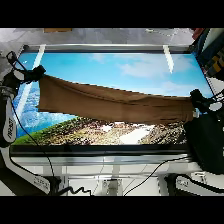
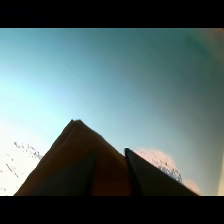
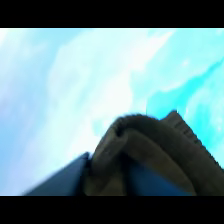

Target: Fold the clothes and pants, and hang the long-sleeved shirts on hangers.

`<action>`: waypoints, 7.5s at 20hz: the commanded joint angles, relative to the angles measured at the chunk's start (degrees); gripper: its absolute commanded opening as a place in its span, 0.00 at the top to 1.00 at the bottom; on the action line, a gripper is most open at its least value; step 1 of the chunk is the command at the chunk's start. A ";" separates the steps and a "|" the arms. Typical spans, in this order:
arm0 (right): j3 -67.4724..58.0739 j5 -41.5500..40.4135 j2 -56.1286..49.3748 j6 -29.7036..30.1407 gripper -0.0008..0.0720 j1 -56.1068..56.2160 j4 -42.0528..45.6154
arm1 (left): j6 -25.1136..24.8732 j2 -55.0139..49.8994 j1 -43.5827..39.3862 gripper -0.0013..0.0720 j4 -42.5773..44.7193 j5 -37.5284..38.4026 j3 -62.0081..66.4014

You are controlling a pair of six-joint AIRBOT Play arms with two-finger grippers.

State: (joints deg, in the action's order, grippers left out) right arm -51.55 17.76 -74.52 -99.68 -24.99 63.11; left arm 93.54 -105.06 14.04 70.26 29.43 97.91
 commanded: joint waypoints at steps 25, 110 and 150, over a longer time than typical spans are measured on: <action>0.00 9.70 -0.48 8.57 0.14 1.38 3.15 | -17.94 15.67 14.21 0.18 -16.59 17.66 -32.46; -62.36 51.54 -28.50 8.37 0.95 39.69 6.19 | -39.58 18.91 3.96 0.03 -19.69 36.85 -34.40; -61.88 55.41 -33.53 14.91 0.95 45.94 5.62 | -20.20 34.32 -11.47 0.97 16.41 63.23 -5.77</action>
State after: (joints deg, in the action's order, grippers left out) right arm -113.71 73.89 -106.50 -84.84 18.52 69.14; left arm 72.14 -73.01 4.36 82.08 90.11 91.35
